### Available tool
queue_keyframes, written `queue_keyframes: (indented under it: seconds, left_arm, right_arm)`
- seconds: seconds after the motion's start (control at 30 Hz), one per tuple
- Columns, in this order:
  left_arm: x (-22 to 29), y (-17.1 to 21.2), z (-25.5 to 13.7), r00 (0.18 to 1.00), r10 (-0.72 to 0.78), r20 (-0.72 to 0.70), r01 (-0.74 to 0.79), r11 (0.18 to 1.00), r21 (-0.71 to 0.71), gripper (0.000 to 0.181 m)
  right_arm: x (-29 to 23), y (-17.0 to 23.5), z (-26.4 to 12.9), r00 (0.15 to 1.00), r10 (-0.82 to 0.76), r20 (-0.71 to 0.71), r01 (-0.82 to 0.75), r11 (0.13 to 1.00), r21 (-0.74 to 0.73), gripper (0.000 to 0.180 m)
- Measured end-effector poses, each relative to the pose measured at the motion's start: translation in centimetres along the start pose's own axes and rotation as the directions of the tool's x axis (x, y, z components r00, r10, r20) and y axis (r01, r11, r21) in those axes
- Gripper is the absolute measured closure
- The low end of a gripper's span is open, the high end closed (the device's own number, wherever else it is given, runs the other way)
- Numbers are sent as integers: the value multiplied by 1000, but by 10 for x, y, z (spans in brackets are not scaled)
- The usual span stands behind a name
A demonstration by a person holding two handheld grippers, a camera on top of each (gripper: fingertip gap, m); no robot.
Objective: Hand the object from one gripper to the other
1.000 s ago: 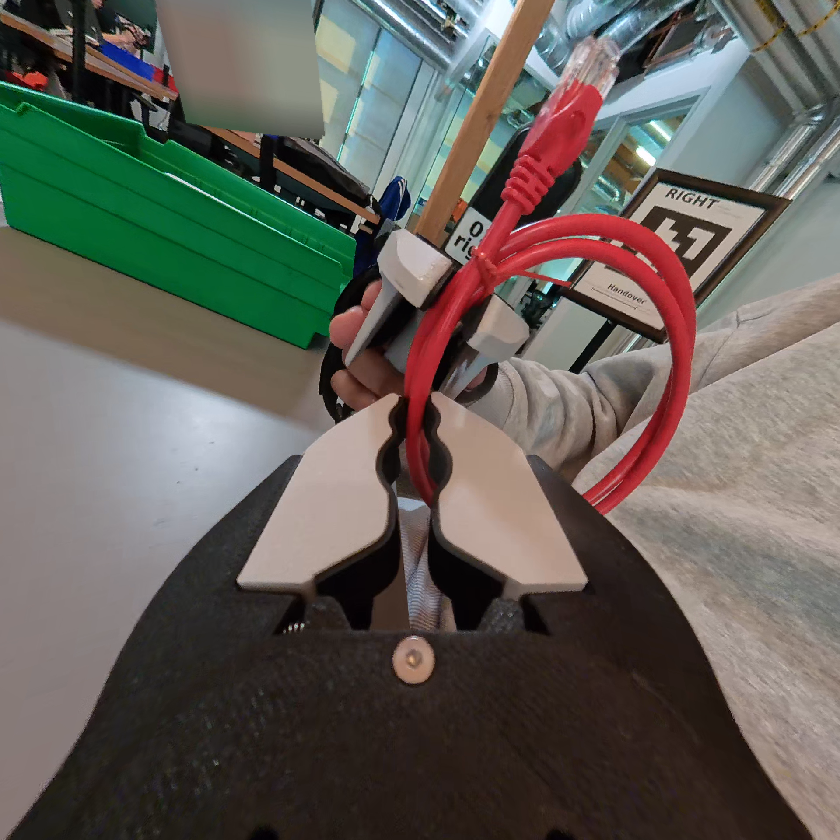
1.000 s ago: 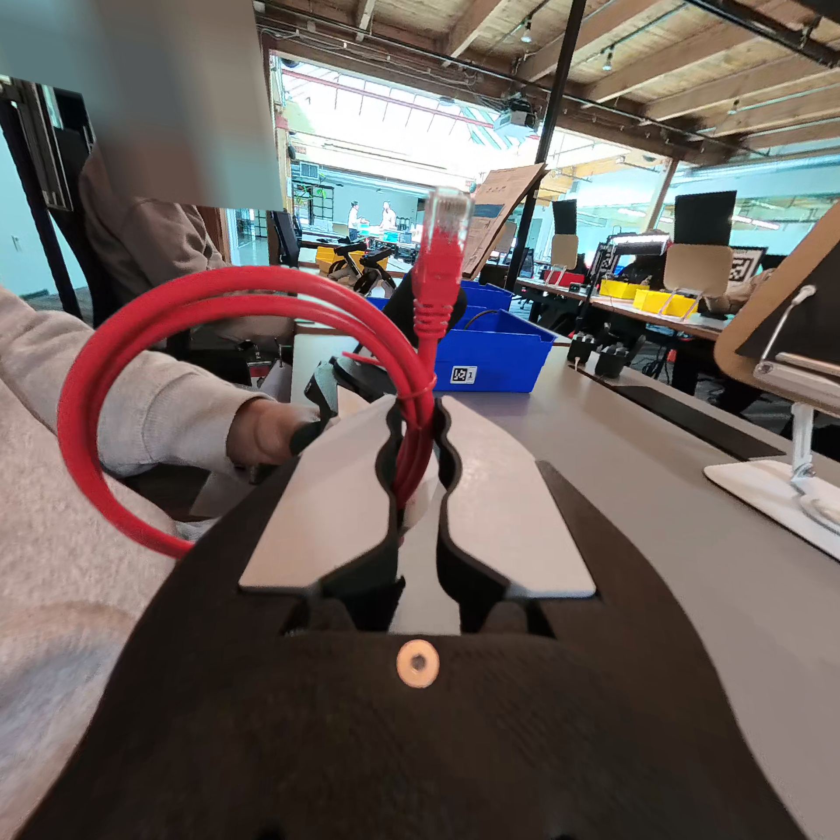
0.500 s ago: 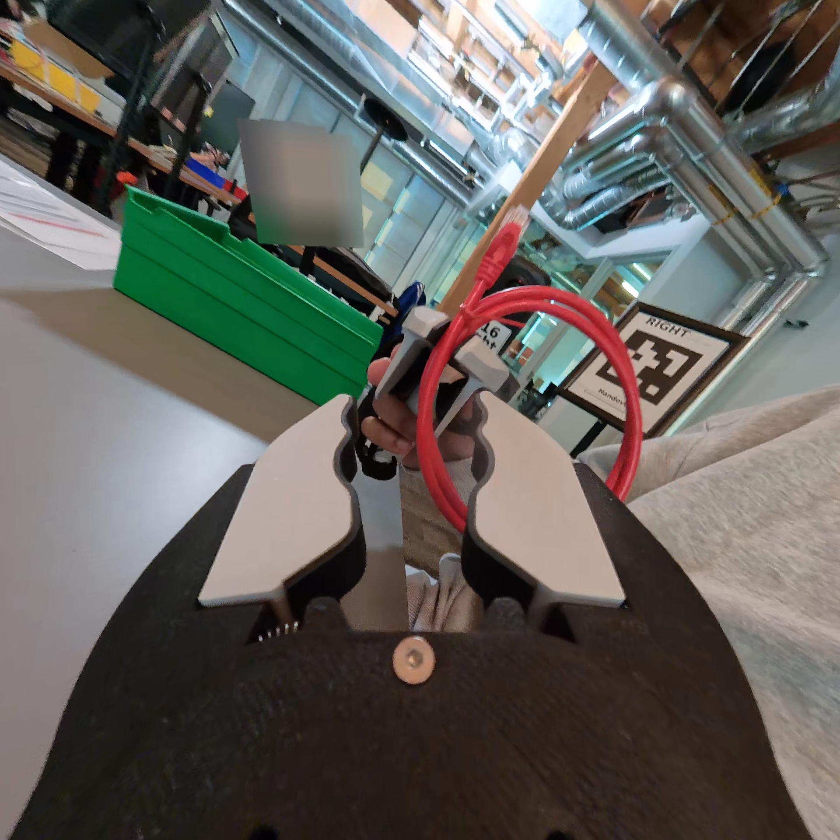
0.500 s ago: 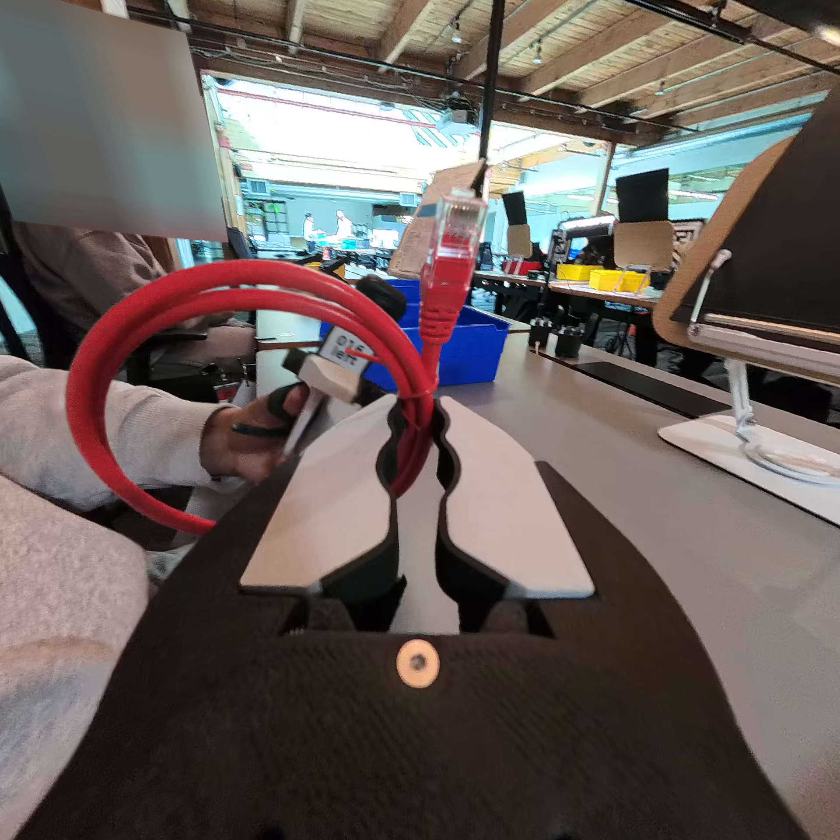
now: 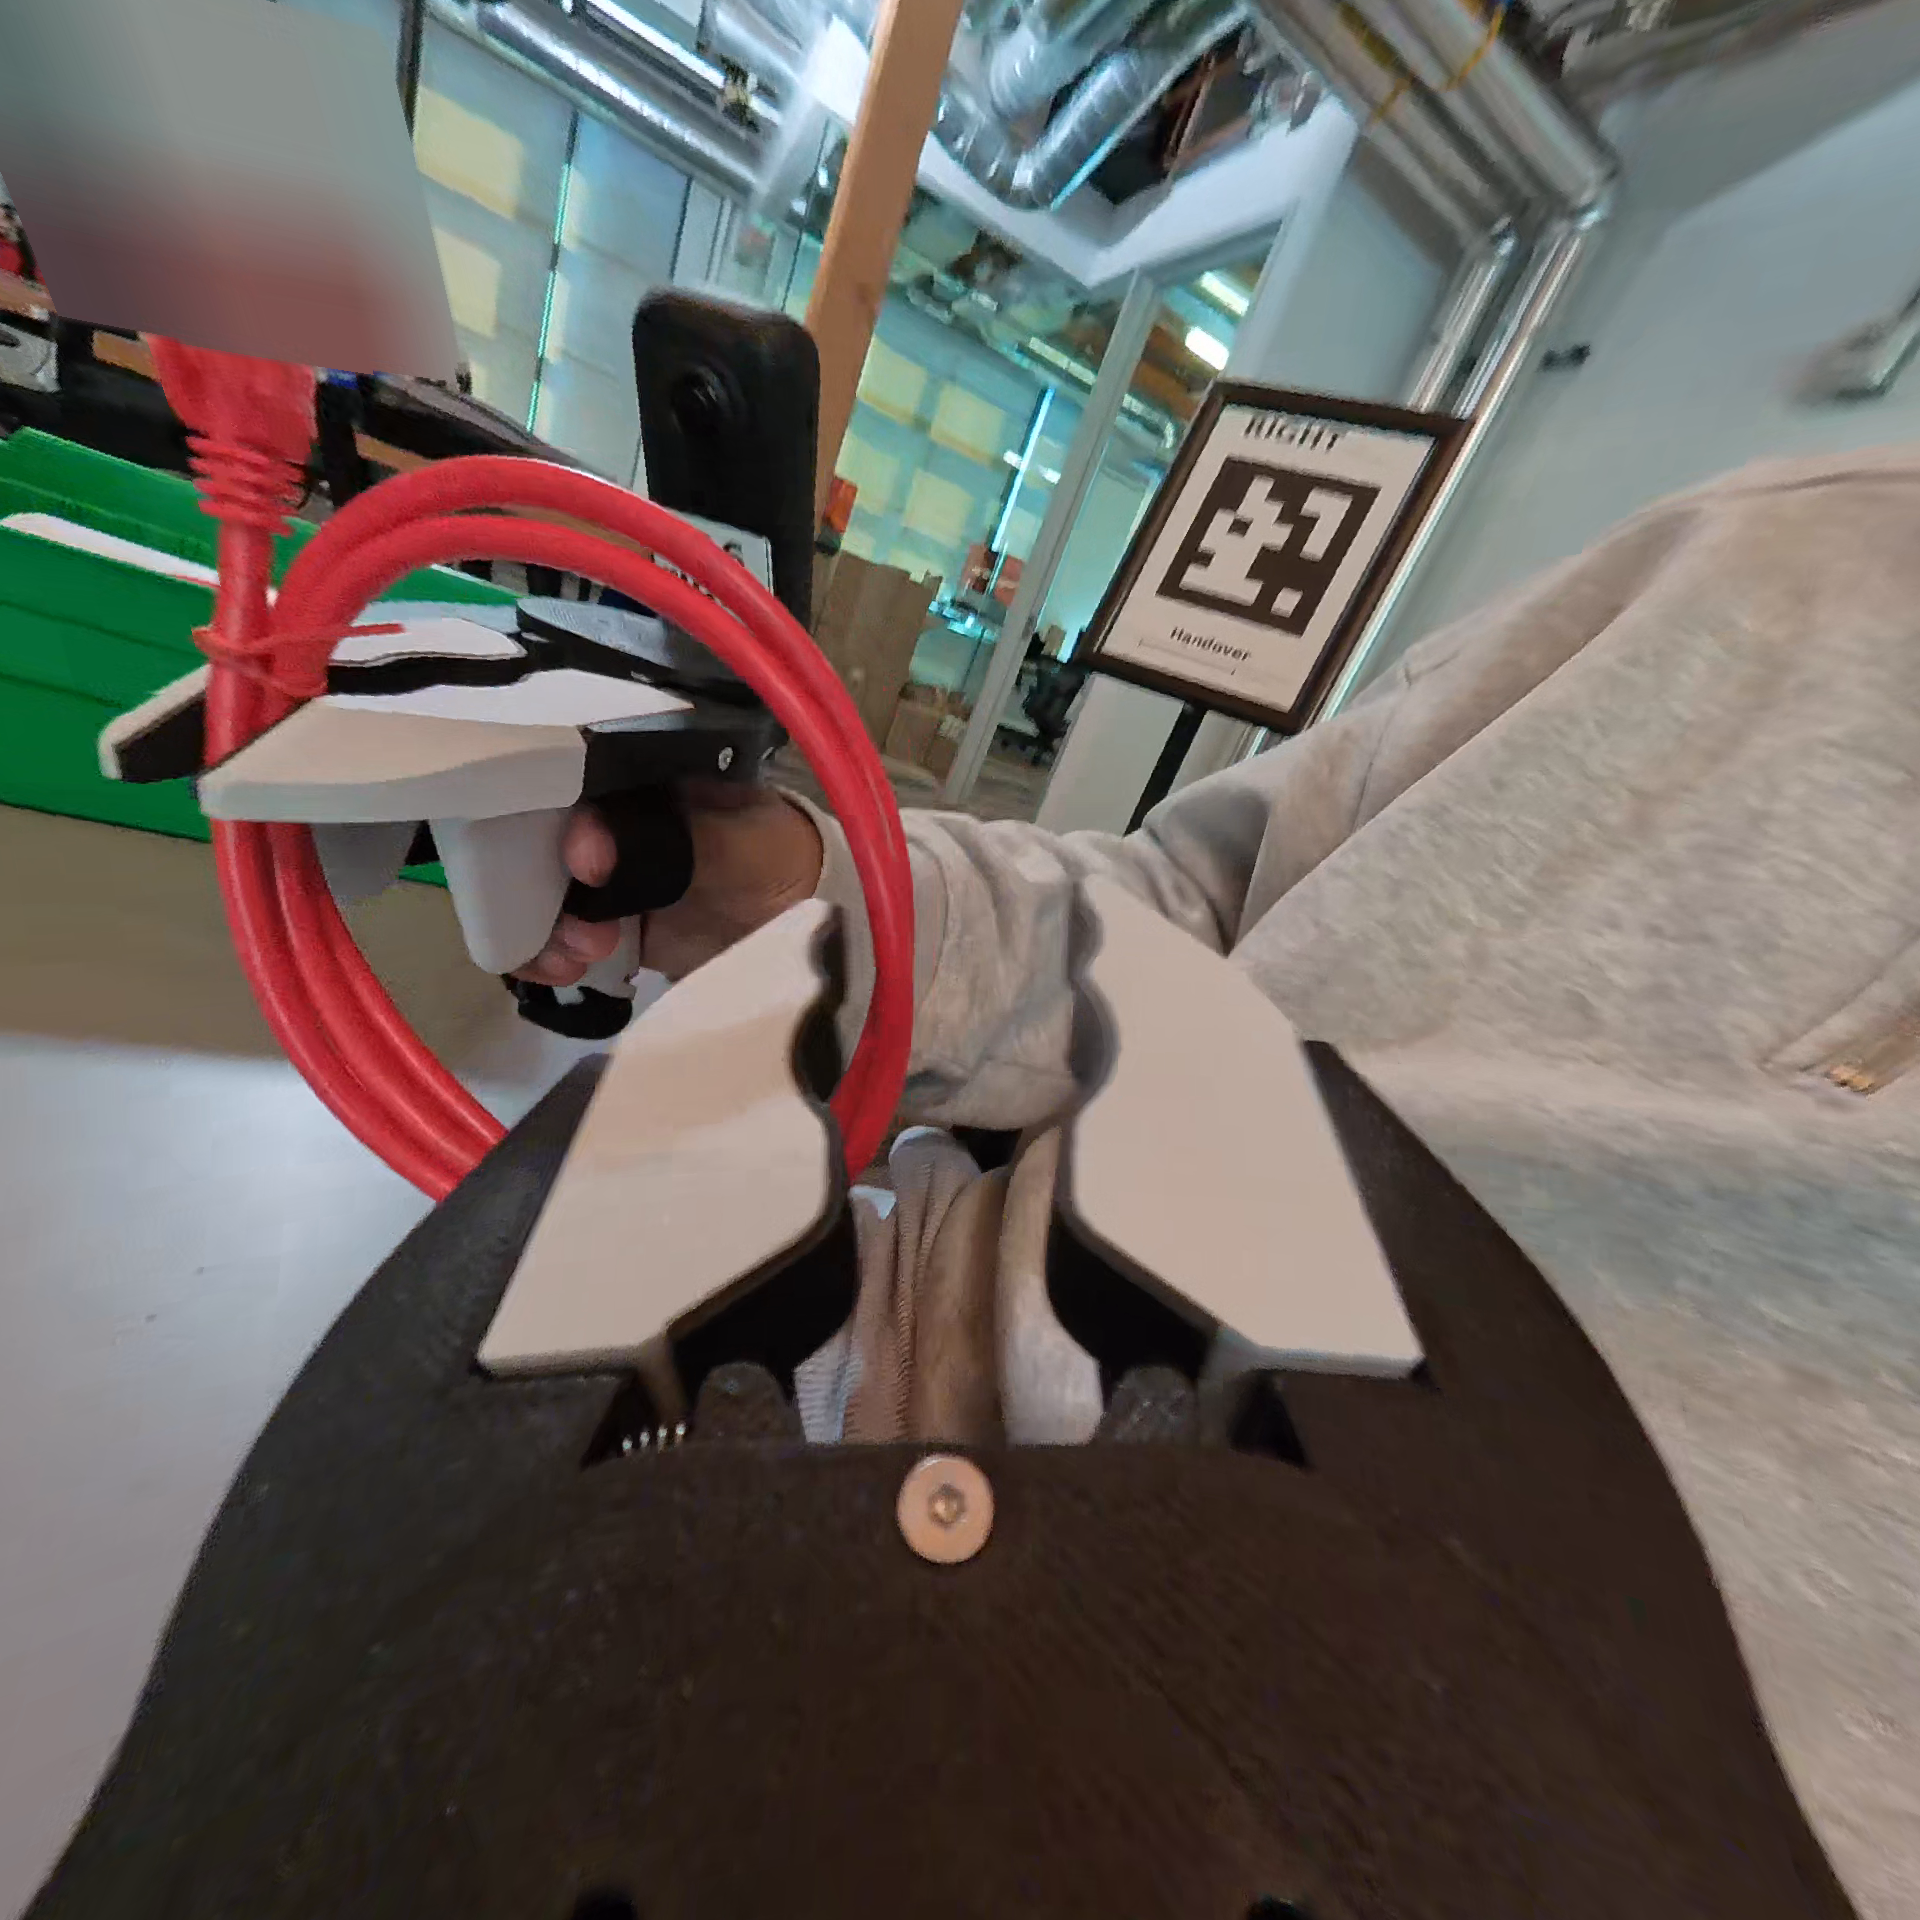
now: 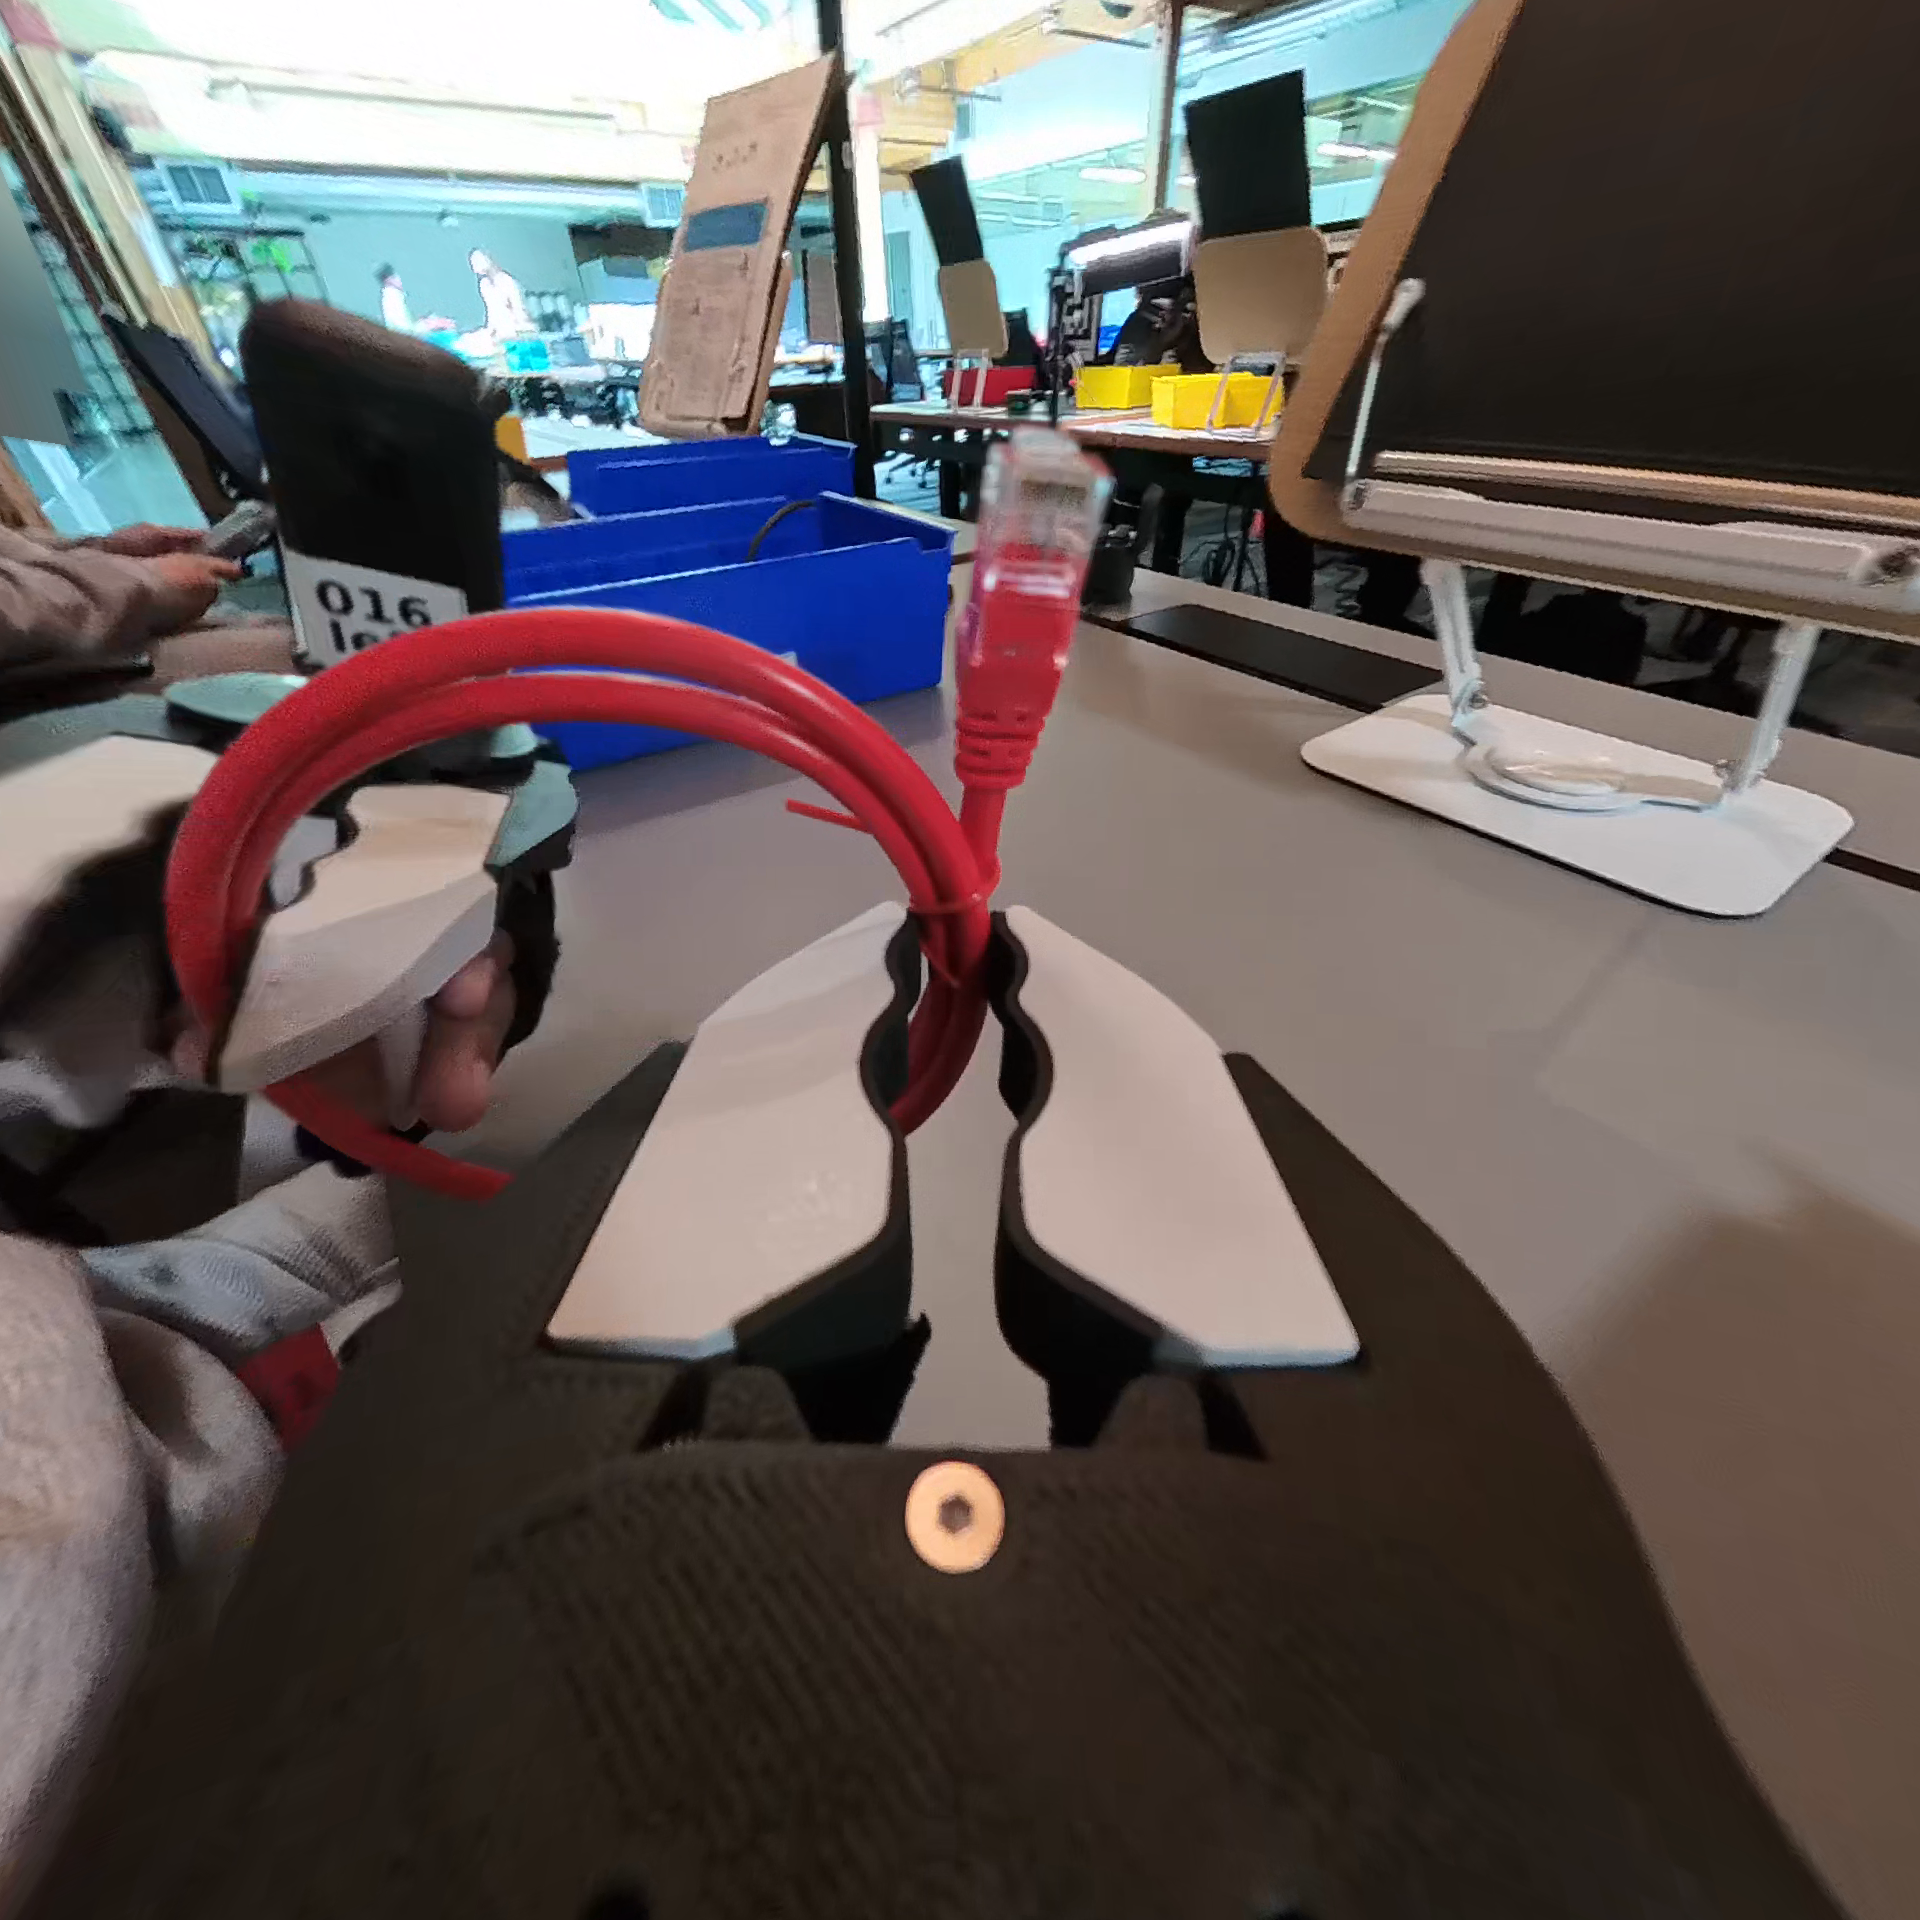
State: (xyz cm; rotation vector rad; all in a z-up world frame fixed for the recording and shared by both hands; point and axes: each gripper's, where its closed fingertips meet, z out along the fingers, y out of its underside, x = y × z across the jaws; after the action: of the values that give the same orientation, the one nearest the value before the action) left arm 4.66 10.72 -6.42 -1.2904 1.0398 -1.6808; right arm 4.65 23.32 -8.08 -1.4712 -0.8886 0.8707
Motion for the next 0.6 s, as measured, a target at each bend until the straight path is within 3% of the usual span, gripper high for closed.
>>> queue_keyframes:
  seconds: [0.07, 0.2, 0.3, 0.37, 0.6]
  left_arm:
    - [-6, 6, 3, 997, 51, 59, -48, 998, -49, 175]
    - [-7, 0, 0, 995, 62, 82, -60, 998, -24, 175]
    - [-13, -6, -5, 990, 69, 122, -70, 998, 5, 175]
    - [-16, -14, -12, 987, 66, 144, -74, 996, 52, 175]
    - [-24, -58, -59, 985, -16, 174, -46, 938, 344, 175]
  right_arm:
    - [-6, 1, 2, 1000, -25, 14, 25, 1000, -10, 167]
    - [-4, 1, 2, 1000, 12, 16, -12, 1000, -2, 165]
    - [0, -3, 2, 992, 117, 37, -119, 991, 54, 134]
    - [4, -7, 1, 982, 185, 47, -189, 978, 92, 126]
    - [-6, -10, 3, 976, 190, 102, -202, 973, 112, 124]
